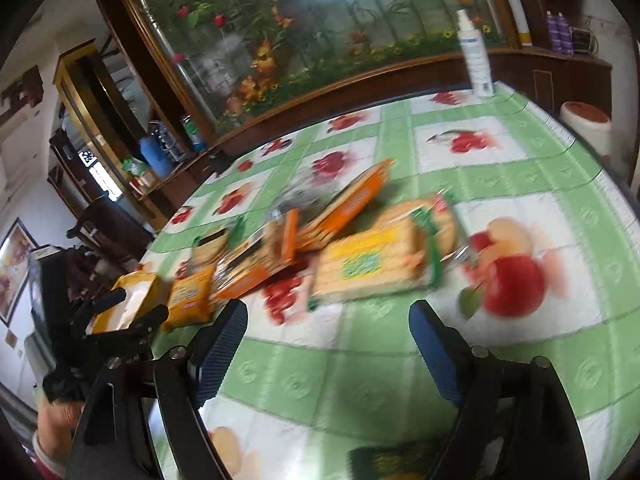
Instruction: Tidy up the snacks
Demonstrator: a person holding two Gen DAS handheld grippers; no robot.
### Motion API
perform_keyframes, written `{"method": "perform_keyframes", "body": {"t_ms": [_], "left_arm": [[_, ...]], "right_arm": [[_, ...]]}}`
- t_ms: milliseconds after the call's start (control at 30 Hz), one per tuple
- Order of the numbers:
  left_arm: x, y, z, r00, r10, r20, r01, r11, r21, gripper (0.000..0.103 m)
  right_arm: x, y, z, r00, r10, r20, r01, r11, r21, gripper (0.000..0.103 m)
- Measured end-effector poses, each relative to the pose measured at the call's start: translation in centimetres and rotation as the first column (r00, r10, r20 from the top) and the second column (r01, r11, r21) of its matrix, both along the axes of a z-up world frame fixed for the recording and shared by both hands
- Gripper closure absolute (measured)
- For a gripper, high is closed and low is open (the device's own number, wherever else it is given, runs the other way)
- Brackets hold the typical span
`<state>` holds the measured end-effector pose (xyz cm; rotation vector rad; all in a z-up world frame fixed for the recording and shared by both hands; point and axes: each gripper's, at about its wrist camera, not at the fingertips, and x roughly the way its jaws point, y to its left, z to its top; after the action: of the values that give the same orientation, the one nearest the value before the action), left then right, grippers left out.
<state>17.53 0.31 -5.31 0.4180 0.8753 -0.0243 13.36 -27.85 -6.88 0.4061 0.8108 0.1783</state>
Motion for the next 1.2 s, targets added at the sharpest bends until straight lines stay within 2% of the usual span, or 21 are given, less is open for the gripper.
{"method": "perform_keyframes", "body": {"t_ms": [167,300,433,567,767,833,967,1067,1200], "left_arm": [[2.1,-0.2,-0.4,0.998,-0.022,-0.057,0.023,1.0,0.003,0.019],[4.0,-0.1,-0.5,0.997,-0.016,-0.078,0.015,1.0,-0.015,0.019],[5.9,0.7,-0.9,0.991,0.014,-0.131,-0.025,0.996,-0.089,0.019],[6.2,1.7,-1.1,0.984,0.037,-0.172,-0.068,0.982,-0.176,0.019],[3.9,2.4,-1.5,0.976,0.03,-0.217,-0.09,0.959,-0.27,0.018],[2.4,2.0,-1.8,0.969,-0.015,-0.247,-0.065,0.948,-0.313,0.018],[-1.8,0.2,-2.0,0.971,-0.074,-0.229,0.012,0.965,-0.261,0.013],[-4.6,-1.1,-2.0,0.938,-0.181,-0.296,0.095,0.954,-0.283,0.014],[-6.6,-1.0,0.4,0.969,-0.188,-0.161,0.16,0.972,-0.174,0.014]], "right_arm": [[3.6,-1.6,0.9,1.0,-0.011,0.004,0.011,1.0,0.023,0.018],[7.4,-1.2,0.8,1.0,0.01,-0.012,-0.011,0.999,-0.049,0.017],[10.7,-1.2,-0.5,0.998,0.015,-0.056,-0.02,0.996,-0.092,0.017],[11.9,-1.1,-2.5,0.99,0.047,-0.13,-0.06,0.993,-0.097,0.017],[8.7,1.6,-2.8,0.98,0.111,-0.167,-0.147,0.965,-0.219,0.017],[7.1,2.7,-2.8,0.971,0.147,-0.186,-0.194,0.945,-0.264,0.015],[3.7,4.2,-2.9,0.948,0.218,-0.232,-0.279,0.92,-0.274,0.017],[0.9,4.5,-2.5,0.945,0.236,-0.224,-0.297,0.908,-0.296,0.017],[-1.6,2.7,0.1,0.967,0.222,-0.125,-0.248,0.931,-0.267,0.017]]}}
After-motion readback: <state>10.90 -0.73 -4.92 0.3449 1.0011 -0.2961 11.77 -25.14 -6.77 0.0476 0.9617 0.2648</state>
